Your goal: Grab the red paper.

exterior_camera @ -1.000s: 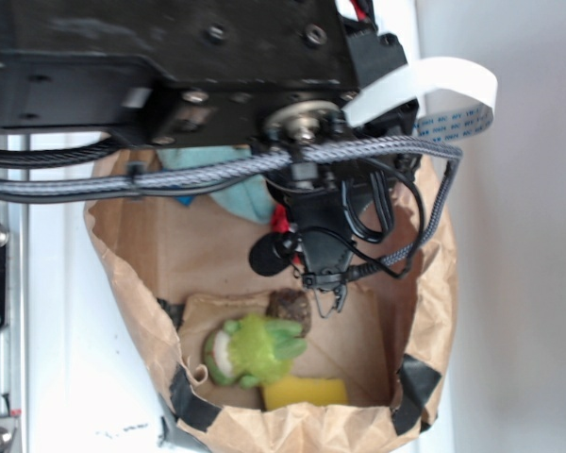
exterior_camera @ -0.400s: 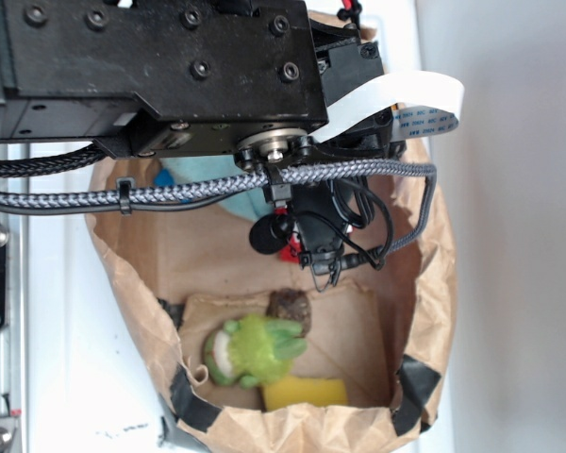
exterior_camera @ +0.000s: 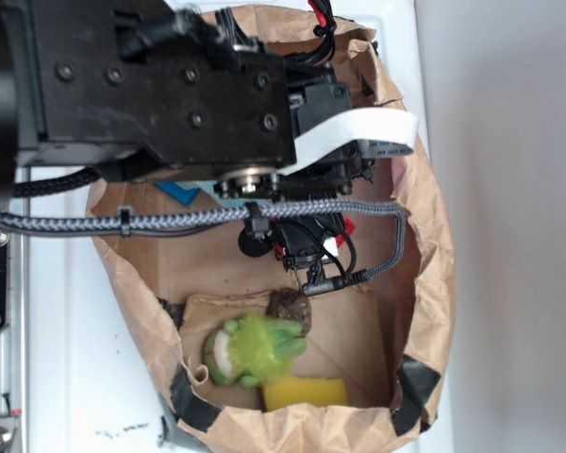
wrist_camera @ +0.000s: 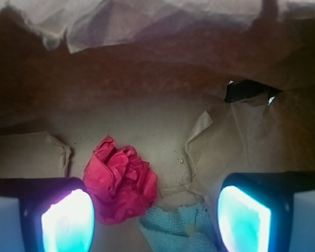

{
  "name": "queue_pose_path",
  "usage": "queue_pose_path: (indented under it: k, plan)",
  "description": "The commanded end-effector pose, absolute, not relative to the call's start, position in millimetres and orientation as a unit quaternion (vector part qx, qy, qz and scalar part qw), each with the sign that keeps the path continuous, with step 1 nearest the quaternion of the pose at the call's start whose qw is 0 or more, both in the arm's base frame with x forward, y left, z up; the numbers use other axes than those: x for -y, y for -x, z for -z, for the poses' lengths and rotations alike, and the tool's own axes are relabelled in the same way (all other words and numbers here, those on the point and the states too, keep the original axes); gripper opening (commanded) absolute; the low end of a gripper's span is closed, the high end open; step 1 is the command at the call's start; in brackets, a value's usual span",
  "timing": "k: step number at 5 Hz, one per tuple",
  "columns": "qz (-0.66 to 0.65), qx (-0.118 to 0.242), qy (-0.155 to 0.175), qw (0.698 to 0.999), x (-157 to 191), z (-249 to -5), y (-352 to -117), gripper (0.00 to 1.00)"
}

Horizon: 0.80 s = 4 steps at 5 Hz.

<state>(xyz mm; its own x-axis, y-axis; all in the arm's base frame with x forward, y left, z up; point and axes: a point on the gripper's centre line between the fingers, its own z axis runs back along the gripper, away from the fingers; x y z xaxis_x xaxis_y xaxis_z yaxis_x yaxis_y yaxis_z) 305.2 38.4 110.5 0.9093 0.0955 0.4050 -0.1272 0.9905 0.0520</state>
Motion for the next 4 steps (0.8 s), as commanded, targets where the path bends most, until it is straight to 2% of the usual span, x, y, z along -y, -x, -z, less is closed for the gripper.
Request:
queue_pose_path:
  k: [1,4]
  plan:
    - [-0.035,0.211,-0.038,0.976,-26.6,-113.7,-306.5,1.0]
    - [-0.04,0.22,-0.022,0.974,-11.2,-108.5,-310.3,1.0]
